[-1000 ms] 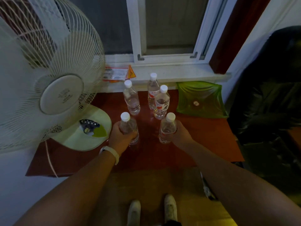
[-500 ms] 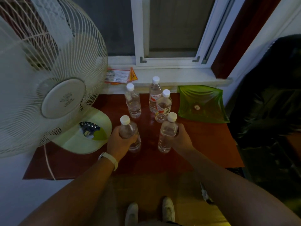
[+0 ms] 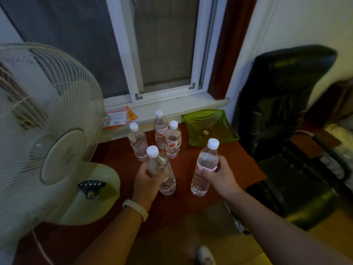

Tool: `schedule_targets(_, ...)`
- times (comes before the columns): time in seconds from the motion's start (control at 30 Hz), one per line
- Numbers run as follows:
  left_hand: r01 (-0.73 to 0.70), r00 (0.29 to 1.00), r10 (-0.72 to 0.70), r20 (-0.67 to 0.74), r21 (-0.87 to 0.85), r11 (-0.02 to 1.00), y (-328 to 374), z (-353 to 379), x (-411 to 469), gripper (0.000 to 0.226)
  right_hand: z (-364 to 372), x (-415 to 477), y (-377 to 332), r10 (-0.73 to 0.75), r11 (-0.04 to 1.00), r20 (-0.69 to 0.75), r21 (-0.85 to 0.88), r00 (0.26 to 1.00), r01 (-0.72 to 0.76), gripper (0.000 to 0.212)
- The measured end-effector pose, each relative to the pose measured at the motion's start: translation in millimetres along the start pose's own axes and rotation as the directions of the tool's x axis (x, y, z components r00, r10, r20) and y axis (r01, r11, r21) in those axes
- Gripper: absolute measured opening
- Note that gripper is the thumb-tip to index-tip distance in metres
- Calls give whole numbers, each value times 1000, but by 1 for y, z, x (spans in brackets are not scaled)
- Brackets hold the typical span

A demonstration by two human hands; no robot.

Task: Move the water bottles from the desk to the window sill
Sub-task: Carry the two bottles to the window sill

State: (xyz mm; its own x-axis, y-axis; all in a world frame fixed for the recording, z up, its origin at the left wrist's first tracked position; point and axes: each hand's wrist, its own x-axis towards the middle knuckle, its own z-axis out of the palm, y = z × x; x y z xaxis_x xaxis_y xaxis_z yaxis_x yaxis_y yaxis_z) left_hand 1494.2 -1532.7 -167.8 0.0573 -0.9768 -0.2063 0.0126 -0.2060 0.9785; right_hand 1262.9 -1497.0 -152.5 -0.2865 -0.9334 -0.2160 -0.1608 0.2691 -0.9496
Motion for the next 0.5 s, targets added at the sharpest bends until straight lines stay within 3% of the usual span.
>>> schedule_targets(0.1,-15,995,19,101,-38,999,6,15,-1,41,-12,-20,1,-6,999,-73,39,997,9,50)
schedule_targets(0.5,-22,920,37,389,-44,999,25,124,-51,48,-113,-94,3,-8,984,-313,166,950,63,52)
